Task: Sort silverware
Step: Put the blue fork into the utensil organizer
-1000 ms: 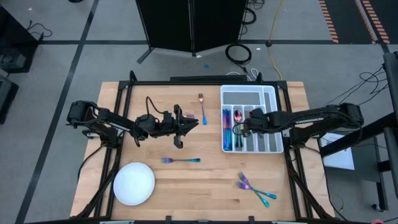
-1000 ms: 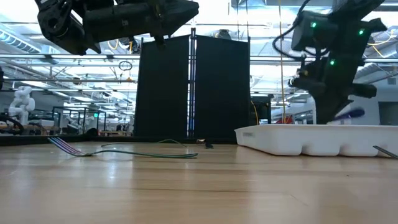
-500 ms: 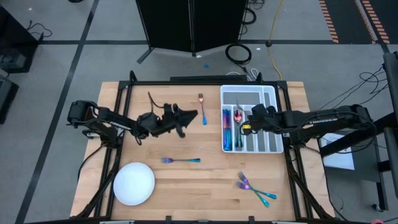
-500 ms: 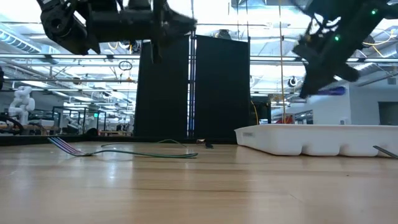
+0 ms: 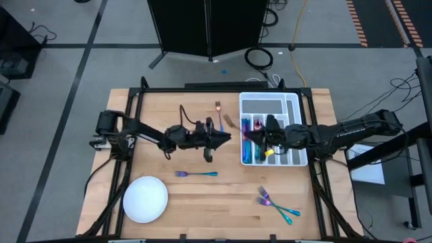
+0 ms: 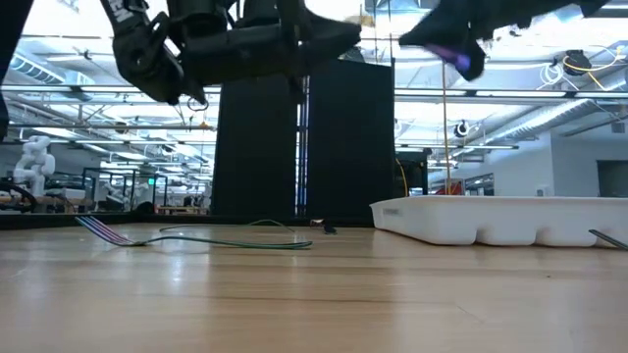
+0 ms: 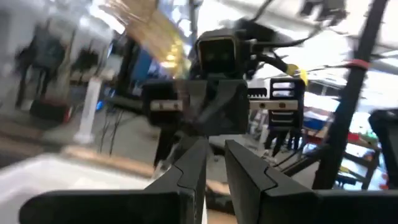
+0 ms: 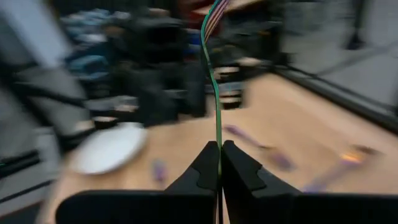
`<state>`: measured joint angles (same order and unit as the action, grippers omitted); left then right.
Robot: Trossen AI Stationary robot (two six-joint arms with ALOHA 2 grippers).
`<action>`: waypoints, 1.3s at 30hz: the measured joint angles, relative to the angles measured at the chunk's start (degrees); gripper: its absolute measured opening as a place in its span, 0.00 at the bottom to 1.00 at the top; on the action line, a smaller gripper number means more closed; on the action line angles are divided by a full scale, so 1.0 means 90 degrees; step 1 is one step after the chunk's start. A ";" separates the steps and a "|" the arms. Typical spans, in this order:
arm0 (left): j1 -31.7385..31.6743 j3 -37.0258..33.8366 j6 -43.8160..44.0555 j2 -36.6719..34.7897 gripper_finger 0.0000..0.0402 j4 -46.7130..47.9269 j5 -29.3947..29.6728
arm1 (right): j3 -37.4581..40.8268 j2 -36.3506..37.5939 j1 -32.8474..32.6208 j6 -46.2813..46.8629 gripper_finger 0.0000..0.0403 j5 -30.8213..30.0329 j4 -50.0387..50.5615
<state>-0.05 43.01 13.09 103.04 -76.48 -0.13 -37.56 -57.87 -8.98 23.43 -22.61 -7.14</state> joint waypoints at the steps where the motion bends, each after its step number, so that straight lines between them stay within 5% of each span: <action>1: 0.0018 -0.0002 -0.0188 0.0079 0.15 -0.0240 -0.0103 | 0.0000 0.0000 -0.0038 -0.0015 0.00 0.0241 -0.0156; 7: 0.0014 -0.0023 -0.1335 0.0281 0.15 -0.1538 -0.1785 | 0.0002 0.0000 -0.0292 -0.0010 0.00 0.1422 -0.0971; 12: 0.0029 0.0027 -0.2551 0.0219 0.15 -0.1508 -0.2803 | 0.0002 0.0001 -0.0416 0.0642 0.00 0.2207 -0.1467; 19: 0.0107 0.0443 -0.3180 0.0210 0.15 -0.1299 -0.2961 | 0.0002 -0.0226 -0.0480 0.1133 0.00 0.2193 -0.1476; 27: 0.0106 0.0976 -0.2840 0.0212 0.15 0.0392 -0.2961 | 0.0005 -0.0847 -0.0468 0.0642 0.00 0.2176 -0.2022; 39: 0.0096 0.0997 -0.2830 0.0210 0.15 0.0745 -0.2884 | 0.0009 -0.0764 -0.0548 0.0294 0.00 0.2200 -0.2080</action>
<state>0.82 51.99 -12.38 104.92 -69.77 -26.09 -37.48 -64.74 -13.91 26.08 -2.81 -25.86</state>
